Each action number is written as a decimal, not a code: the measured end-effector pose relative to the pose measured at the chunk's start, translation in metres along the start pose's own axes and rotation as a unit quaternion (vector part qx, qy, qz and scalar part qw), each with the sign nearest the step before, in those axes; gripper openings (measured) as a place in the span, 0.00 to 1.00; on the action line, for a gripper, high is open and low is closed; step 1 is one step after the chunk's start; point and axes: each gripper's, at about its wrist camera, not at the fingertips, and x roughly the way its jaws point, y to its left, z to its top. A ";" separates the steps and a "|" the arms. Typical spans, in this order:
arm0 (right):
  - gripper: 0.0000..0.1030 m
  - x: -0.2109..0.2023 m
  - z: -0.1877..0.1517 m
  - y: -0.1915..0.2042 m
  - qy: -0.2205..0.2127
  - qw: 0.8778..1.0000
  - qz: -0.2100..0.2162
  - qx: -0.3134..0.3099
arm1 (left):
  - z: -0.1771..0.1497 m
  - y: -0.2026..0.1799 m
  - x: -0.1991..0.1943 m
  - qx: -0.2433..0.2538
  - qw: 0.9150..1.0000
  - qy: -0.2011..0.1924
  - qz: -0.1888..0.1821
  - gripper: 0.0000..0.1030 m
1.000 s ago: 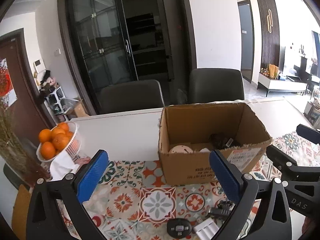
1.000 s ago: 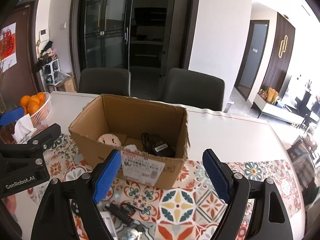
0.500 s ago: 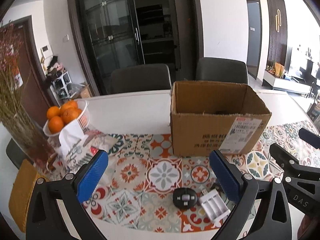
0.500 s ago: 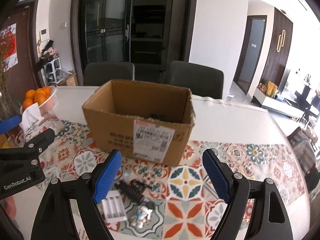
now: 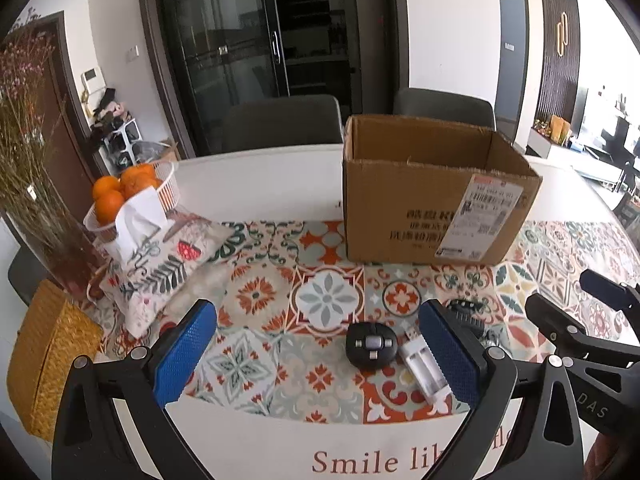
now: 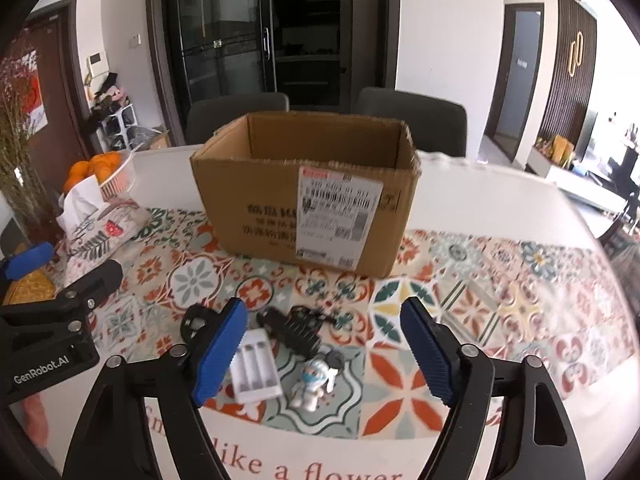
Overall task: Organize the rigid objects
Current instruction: 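Move both open tools back toward the remaining items on the tablecloth, then grasp the white astronaut figurine with the right tool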
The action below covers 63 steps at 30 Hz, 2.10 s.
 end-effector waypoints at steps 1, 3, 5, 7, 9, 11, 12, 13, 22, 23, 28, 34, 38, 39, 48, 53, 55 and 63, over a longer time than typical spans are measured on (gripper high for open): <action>0.73 0.002 -0.003 0.000 0.004 1.000 0.003 0.001 | -0.003 0.000 0.001 -0.001 1.000 0.004 0.001 1.00; 0.70 0.008 -0.009 0.000 0.015 1.000 0.010 0.003 | -0.010 0.000 0.004 -0.002 1.000 0.012 0.001 1.00; 0.67 0.014 -0.015 0.000 0.024 1.000 0.018 0.006 | -0.017 -0.001 0.009 -0.003 1.000 0.022 0.001 1.00; 0.64 0.020 -0.022 0.000 0.033 0.999 0.024 0.007 | -0.023 -0.002 0.013 -0.002 1.000 0.030 -0.001 1.00; 0.61 0.026 -0.027 0.000 0.042 0.999 0.028 0.008 | -0.029 -0.002 0.019 -0.002 0.999 0.039 0.001 1.00; 0.58 0.032 -0.033 0.001 0.052 0.998 0.031 0.007 | -0.035 -0.003 0.024 -0.001 0.999 0.047 0.002 1.00; 0.58 0.036 -0.035 0.001 0.057 0.998 0.031 0.007 | -0.037 -0.004 0.027 -0.001 0.999 0.051 0.003 1.00; 0.57 0.040 -0.038 0.001 0.062 0.998 0.032 0.008 | -0.040 -0.004 0.030 -0.002 0.998 0.056 0.004 1.00; 0.46 0.072 -0.054 -0.006 0.096 0.993 0.051 0.033 | -0.054 -0.011 0.048 -0.003 0.997 0.082 0.003 1.00; 0.44 0.075 -0.056 -0.007 0.099 0.993 0.051 0.035 | -0.055 -0.012 0.049 -0.004 0.996 0.084 0.003 1.00; 0.39 0.090 -0.059 -0.010 0.112 0.991 0.054 0.043 | -0.060 -0.013 0.058 -0.010 0.995 0.095 0.002 0.99; 0.35 0.102 -0.062 -0.009 0.119 0.990 0.056 0.045 | -0.063 -0.011 0.063 -0.014 0.995 0.102 0.005 0.99; 0.32 0.107 -0.063 -0.007 0.123 0.990 0.057 0.044 | -0.065 -0.009 0.066 -0.017 0.994 0.108 0.007 0.99; 0.32 0.108 -0.063 -0.006 0.122 0.990 0.057 0.042 | -0.066 -0.008 0.067 -0.019 0.994 0.110 0.006 0.99; 0.27 0.108 -0.063 0.001 0.115 0.992 0.046 0.009 | -0.072 -0.010 0.068 -0.022 0.993 0.120 0.004 0.97; 0.27 0.103 -0.064 -0.004 0.110 0.993 0.048 0.013 | -0.073 -0.013 0.063 -0.017 0.993 0.115 -0.002 0.96; 0.27 0.098 -0.064 -0.007 0.105 0.993 0.046 0.015 | -0.073 -0.014 0.061 -0.016 0.994 0.110 -0.007 0.96; 0.27 0.086 -0.058 -0.010 0.092 0.995 0.037 0.017 | -0.062 -0.016 0.070 -0.011 0.995 0.096 -0.032 0.92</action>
